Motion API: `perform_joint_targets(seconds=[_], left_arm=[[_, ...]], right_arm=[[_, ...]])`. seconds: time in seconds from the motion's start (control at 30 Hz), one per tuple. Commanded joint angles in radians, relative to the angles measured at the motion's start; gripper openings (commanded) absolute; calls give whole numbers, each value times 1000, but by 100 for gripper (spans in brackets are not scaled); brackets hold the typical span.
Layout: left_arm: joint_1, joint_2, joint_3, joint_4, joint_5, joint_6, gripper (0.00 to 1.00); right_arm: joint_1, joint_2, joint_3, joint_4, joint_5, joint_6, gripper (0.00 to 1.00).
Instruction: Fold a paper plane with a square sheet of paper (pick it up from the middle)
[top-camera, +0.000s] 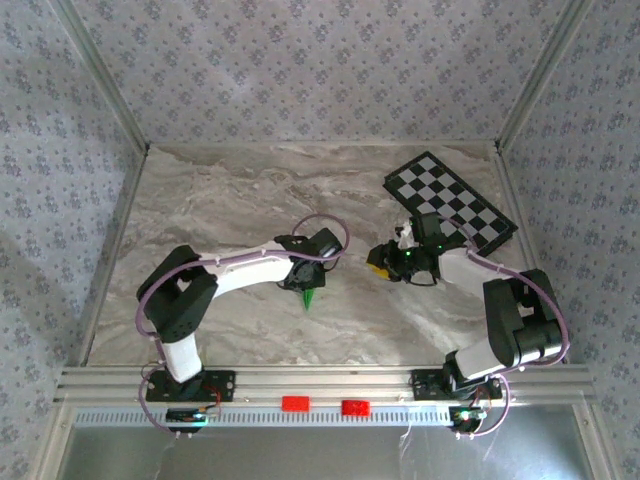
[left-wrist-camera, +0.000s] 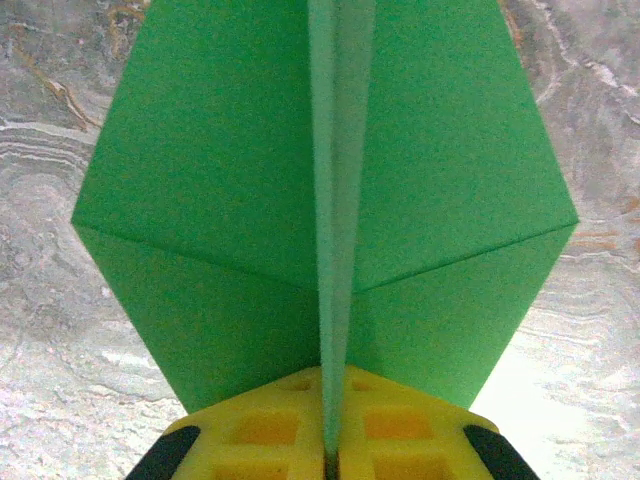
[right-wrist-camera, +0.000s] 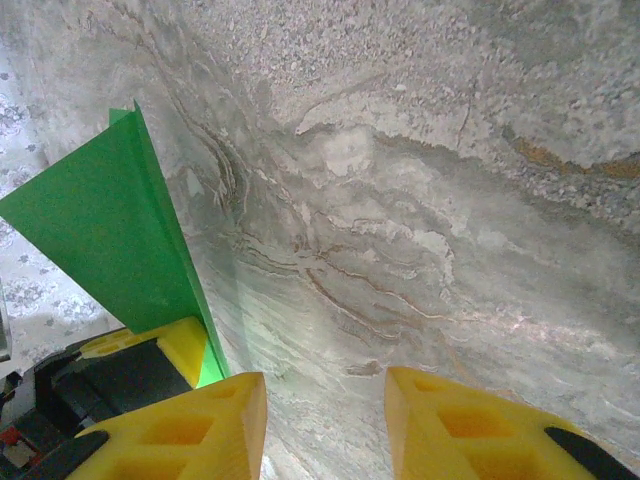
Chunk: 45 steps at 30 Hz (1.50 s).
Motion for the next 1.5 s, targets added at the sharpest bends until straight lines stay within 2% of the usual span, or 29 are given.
perform_joint_targets(seconds=[0.0,1.27,1.47], left_arm=[[5,20,23,-50,-21,-20,8],[-4,74,-44,2,-9,-16,19],[-20,96,-19,-35,-32,-34,26]], right_arm=[[7,10,-6,-11,-5,-1,37],[49,27,-10,5,11,22,39],[49,27,-5,2,9,17,39]])
